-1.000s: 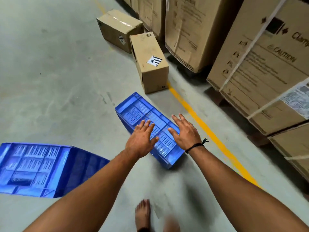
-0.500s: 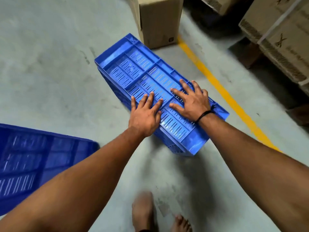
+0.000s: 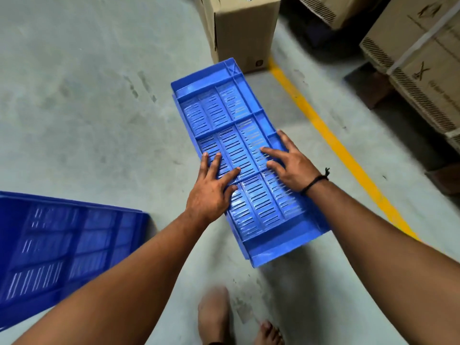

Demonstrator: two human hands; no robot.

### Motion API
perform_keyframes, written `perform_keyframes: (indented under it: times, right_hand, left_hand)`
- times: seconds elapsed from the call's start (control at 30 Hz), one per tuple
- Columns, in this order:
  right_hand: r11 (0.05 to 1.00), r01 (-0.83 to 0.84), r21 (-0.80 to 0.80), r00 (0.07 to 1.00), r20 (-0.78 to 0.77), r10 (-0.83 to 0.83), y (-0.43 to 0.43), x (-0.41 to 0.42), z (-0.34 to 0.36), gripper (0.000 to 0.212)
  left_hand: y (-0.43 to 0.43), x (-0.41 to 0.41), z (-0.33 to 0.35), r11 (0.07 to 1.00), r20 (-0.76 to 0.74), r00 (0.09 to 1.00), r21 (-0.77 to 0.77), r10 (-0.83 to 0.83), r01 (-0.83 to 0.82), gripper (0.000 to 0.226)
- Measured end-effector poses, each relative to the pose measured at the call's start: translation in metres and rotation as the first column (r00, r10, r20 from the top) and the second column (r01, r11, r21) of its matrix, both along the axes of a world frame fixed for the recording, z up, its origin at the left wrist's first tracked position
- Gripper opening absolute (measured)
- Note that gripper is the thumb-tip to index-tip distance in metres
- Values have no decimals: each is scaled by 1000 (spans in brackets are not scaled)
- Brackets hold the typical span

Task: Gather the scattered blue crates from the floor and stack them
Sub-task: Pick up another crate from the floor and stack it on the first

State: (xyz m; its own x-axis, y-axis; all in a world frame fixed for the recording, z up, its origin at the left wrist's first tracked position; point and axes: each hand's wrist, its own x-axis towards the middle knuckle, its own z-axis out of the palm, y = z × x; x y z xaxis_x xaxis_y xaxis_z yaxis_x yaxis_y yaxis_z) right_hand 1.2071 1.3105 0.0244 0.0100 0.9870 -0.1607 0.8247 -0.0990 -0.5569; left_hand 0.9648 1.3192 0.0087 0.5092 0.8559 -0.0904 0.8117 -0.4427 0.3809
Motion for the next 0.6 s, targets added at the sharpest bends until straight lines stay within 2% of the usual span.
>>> perform_keyframes:
  times: [0.1, 0.27, 0.43, 0.6]
  right_hand:
    - [998, 50, -41, 998, -42, -52, 5, 6, 0, 31]
    - [975, 154, 158, 985, -104, -139, -6, 1, 11, 25]
    - [957, 105, 269, 994, -65, -91, -4, 3, 41, 28]
    - [956, 12, 294, 998, -55, 4, -10, -8, 24, 20]
  left_hand:
    - [-1, 11, -3, 1000, 6, 1000, -10, -13, 13, 44]
    - [-3, 5, -8, 998, 83, 995, 28, -60, 58, 55]
    - [-6, 20, -12, 995, 199, 979, -100, 39, -19, 71]
    - [-4, 38, -12, 964, 229, 970, -266, 77, -13, 61]
